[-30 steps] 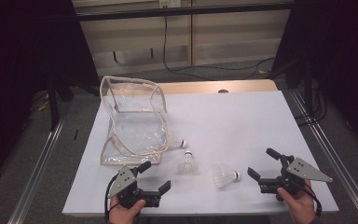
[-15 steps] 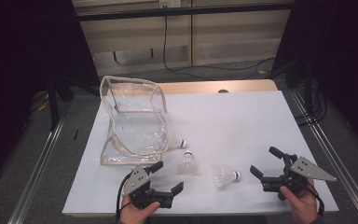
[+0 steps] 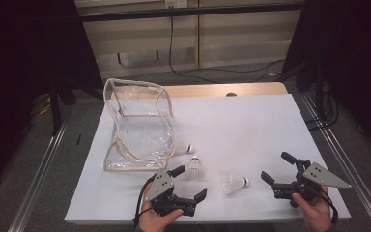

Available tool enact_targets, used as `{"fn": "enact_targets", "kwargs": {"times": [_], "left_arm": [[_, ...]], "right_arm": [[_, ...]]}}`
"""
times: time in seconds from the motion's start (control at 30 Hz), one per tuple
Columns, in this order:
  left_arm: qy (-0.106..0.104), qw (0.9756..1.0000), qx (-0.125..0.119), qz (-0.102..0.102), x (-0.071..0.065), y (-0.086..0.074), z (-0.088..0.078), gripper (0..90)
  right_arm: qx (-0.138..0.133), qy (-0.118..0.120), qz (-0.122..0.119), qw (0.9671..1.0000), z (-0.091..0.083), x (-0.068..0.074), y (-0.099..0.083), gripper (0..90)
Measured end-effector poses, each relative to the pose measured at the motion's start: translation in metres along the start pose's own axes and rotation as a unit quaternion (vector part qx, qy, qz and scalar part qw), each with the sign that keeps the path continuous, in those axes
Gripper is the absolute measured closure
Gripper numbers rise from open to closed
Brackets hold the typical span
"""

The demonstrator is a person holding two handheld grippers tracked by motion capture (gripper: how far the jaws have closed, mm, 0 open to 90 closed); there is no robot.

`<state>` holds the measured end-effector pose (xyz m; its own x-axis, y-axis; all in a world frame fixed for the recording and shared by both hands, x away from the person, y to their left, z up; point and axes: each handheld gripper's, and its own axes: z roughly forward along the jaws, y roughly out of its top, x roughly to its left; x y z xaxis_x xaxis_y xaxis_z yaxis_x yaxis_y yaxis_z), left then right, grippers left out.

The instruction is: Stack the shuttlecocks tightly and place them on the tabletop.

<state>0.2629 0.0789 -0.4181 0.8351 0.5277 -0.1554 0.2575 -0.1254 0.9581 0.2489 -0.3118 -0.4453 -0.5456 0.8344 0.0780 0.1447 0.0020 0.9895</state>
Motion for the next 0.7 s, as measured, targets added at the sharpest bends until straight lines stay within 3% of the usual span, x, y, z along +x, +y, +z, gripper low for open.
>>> {"fn": "enact_targets", "kwargs": {"times": [0.3,0.37,0.57,0.7], "left_arm": [[0.019,0.9996,0.019,-0.004,-0.001,0.005,0.014,2.4],[0.024,0.9995,0.015,-0.015,-0.001,0.008,0.018,2.5],[0.031,0.9992,0.023,-0.007,0.0,0.019,0.031,2.5],[0.033,0.999,0.022,-0.02,0.0,0.028,0.04,4.5]], "right_arm": [[0.001,-0.001,-0.001,1.0,0.0,0.001,0.001,0.0],[0.002,-0.003,-0.004,1.0,0.0,0.0,0.001,0.0],[0.003,-0.006,-0.004,1.0,-0.001,0.0,0.001,0.0],[0.005,-0.008,-0.005,0.9999,-0.003,-0.001,0.001,0.0]]}}
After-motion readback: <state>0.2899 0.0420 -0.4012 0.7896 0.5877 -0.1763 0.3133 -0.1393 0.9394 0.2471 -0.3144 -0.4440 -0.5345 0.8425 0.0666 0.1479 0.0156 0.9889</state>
